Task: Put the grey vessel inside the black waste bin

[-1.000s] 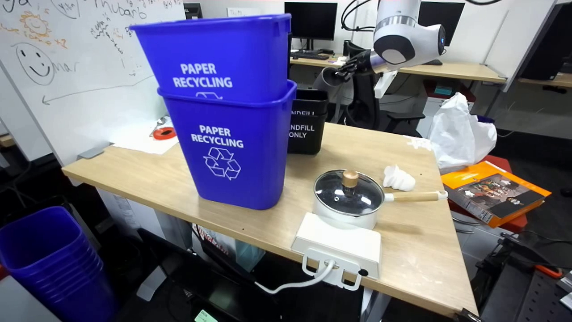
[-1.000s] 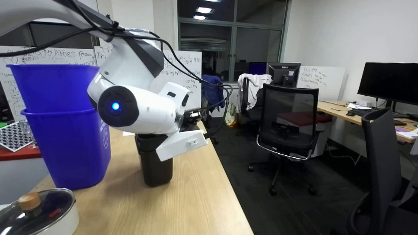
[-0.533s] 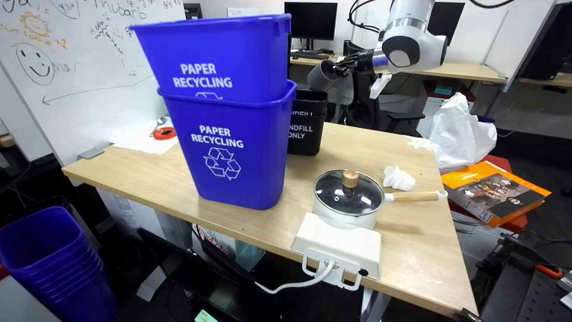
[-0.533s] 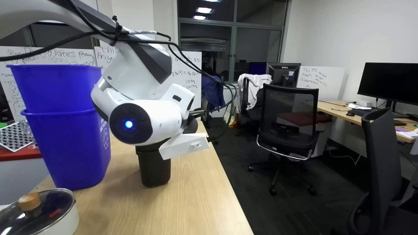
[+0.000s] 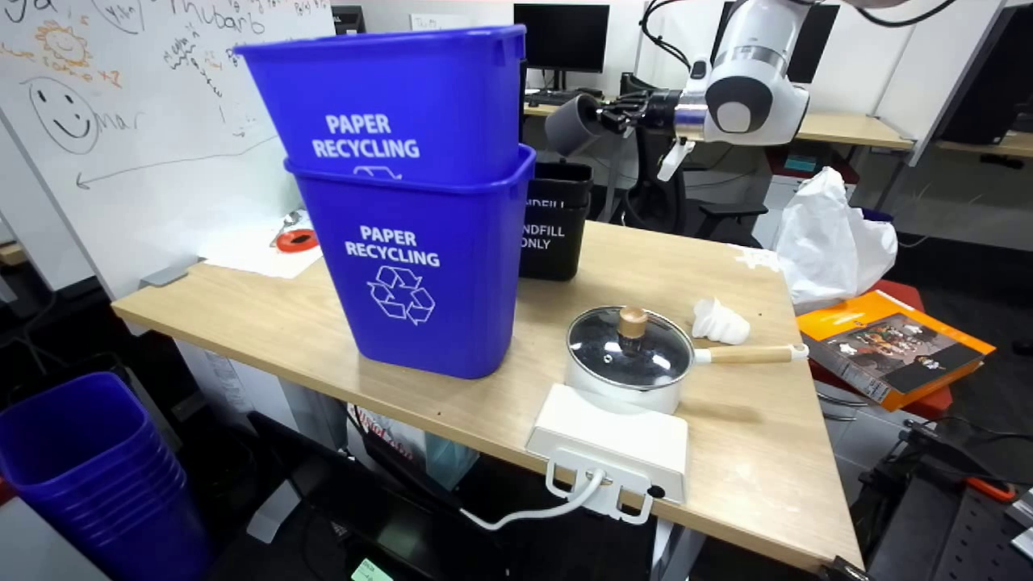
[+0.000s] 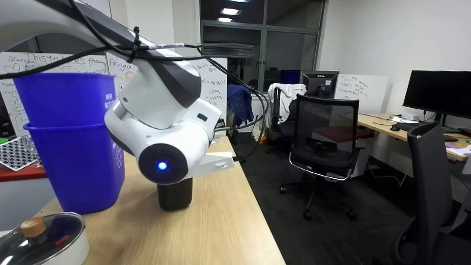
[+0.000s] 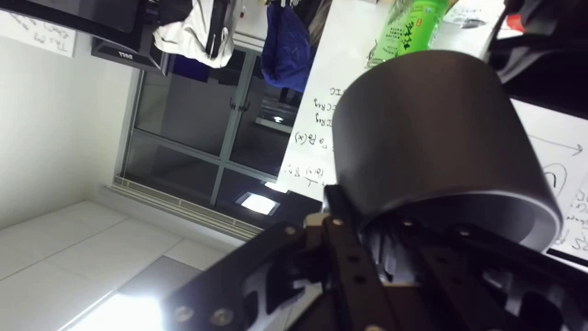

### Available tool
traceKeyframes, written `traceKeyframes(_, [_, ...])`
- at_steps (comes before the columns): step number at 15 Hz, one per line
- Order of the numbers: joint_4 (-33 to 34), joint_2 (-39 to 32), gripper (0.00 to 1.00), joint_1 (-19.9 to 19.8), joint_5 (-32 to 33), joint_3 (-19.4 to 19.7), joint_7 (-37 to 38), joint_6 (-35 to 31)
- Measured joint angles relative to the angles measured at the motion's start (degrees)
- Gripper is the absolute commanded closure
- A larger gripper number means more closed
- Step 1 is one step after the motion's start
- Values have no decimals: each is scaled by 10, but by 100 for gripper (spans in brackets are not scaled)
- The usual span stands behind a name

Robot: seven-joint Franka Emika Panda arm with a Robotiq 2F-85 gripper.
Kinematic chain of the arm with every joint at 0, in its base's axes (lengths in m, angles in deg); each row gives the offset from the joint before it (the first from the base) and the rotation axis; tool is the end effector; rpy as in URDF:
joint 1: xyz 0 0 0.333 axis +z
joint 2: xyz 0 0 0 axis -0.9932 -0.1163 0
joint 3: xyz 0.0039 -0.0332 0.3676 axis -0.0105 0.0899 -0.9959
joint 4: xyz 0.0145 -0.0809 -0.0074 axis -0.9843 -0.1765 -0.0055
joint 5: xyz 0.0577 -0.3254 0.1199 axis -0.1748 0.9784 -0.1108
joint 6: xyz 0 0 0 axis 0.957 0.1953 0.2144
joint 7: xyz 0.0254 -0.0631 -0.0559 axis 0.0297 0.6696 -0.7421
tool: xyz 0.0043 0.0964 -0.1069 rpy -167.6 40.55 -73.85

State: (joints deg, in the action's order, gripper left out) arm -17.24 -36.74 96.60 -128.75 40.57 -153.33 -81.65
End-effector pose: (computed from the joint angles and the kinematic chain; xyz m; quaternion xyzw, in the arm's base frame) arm 0.7291 -0.1576 0.3398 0.7157 0.2104 0.6658 0.0122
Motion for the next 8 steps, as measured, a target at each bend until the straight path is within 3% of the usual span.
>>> traceKeyframes(5, [-23, -8, 96, -2, -12, 1, 1, 92])
traceKeyframes(8, [-26, 2, 96, -45, -2, -54, 0, 110])
